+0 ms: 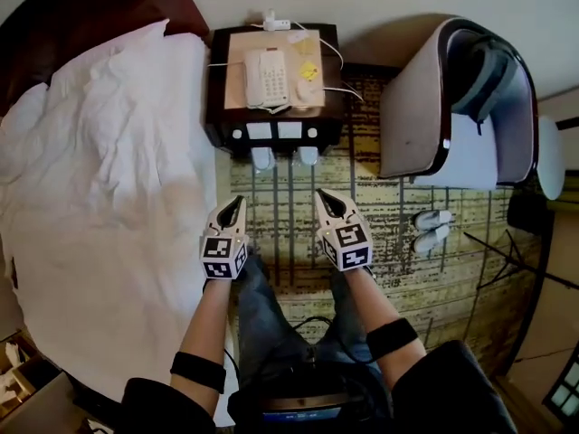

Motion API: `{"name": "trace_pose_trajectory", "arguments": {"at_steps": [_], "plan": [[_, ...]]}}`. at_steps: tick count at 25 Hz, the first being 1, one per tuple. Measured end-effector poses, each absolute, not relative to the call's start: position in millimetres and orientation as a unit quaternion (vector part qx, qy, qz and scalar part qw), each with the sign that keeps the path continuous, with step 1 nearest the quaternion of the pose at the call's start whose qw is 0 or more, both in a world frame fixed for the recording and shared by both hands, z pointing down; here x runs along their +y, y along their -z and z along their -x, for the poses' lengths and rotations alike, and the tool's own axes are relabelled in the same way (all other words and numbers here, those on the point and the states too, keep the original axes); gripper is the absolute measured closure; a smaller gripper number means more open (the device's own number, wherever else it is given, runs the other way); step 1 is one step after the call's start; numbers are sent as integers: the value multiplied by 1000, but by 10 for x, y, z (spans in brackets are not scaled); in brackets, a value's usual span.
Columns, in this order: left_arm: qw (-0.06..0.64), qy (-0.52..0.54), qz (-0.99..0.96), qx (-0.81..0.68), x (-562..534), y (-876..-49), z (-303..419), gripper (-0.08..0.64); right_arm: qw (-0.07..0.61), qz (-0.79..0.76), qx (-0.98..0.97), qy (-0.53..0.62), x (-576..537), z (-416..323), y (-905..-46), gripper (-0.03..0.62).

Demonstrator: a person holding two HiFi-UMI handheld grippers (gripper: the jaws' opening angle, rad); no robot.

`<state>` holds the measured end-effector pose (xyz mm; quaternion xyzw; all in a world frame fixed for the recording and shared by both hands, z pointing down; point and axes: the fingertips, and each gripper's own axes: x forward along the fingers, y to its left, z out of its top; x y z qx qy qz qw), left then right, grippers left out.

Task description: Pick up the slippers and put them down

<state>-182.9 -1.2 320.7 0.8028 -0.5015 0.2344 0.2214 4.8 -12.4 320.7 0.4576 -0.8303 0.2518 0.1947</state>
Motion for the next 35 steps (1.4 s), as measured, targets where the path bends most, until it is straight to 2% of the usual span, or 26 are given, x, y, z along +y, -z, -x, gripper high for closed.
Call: {"name": "trace_pose_trajectory", "arguments": {"at_steps": [5,12,18,35], "plan": [[206,-220,-805,-511,248,-2329,1849,555,188,-463,-837,-223,37,-303,-2485,591],[176,-220,-822,-494,625,-1675,1760,555,190,-451,-850,-193,396,-557,-1786,591],[154,-216,-836,-480,663,-1407,1680,555,182,-454,-853,-184,543,-707,-1508,591],[157,-181,-842,-483,691,-1145,1610,556,178,-485,-836,-187,659,-1003,-1359,591]]}}
